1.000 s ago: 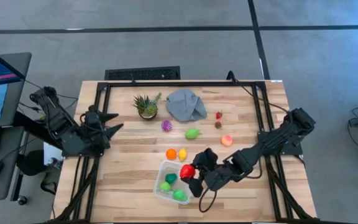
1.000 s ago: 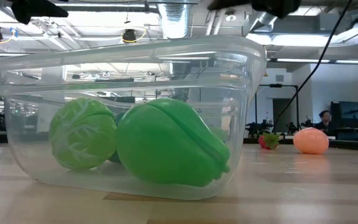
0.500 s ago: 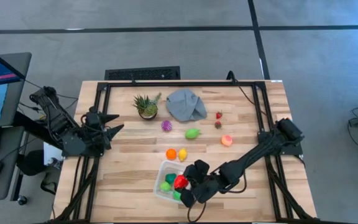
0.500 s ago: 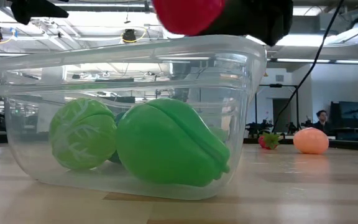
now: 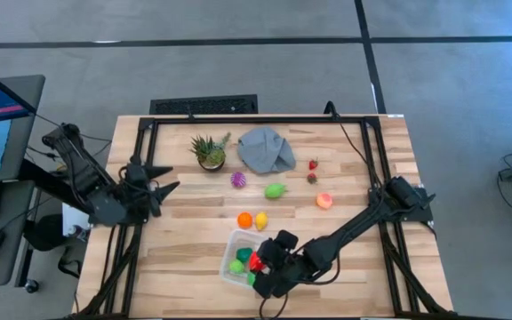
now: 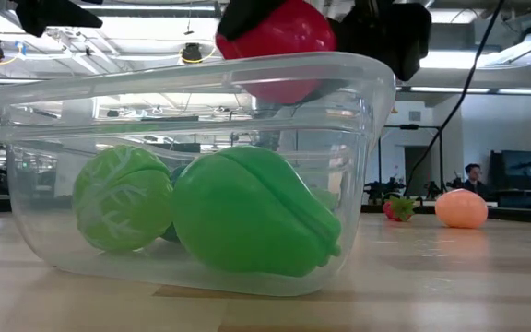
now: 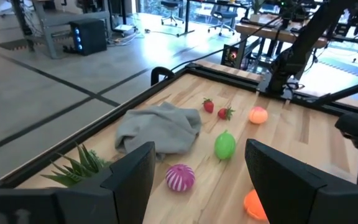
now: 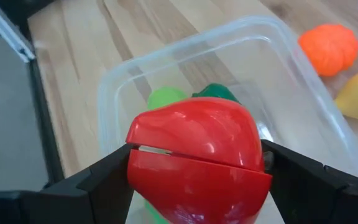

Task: Pick and placing Produce into tupperware
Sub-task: Put the apple into the transparent bin

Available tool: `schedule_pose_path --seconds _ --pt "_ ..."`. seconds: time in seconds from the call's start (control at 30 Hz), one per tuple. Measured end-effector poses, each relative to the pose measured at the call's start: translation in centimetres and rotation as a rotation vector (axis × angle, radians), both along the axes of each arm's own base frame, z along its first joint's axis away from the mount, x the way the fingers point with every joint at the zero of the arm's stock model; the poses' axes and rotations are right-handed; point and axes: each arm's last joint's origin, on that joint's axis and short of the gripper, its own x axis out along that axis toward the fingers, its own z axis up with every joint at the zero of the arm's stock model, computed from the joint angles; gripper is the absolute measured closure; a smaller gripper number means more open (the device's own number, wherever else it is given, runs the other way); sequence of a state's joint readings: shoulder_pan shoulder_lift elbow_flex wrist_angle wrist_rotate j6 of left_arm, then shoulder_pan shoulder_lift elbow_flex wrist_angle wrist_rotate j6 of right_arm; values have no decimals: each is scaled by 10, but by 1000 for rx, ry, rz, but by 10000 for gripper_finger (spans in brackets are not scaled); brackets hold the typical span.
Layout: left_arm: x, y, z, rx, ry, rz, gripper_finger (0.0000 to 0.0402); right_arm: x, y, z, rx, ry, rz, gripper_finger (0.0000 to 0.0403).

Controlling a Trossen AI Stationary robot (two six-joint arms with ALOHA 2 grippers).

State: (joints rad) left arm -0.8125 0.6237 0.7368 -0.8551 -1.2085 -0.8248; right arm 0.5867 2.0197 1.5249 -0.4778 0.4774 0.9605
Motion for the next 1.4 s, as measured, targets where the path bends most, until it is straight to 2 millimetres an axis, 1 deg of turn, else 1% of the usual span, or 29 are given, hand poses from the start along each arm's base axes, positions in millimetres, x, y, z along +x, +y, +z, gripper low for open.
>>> schedule_pose_path --seconds 0.3,0.5,0.97,1.0,1.13,1.27,1.4 --pt "6 -7 -4 -1 33 -17 162 1 -3 0 -11 9 2 66" --pt "5 -11 -5 4 23 -30 162 2 -4 -1 -31 14 24 66" --pt "4 -11 -4 24 1 -14 162 12 -21 -1 -56 36 54 66" --pt "4 -11 -4 24 1 -14 162 12 -21 -1 -53 39 58 66" --pt "4 -11 -4 25 2 -14 162 13 -19 -12 -43 72 78 66" --pt "3 -11 -4 26 2 -13 162 15 -13 -20 -16 80 102 66" --pt "3 -11 -4 27 2 -13 162 13 -11 -20 -20 76 94 66"
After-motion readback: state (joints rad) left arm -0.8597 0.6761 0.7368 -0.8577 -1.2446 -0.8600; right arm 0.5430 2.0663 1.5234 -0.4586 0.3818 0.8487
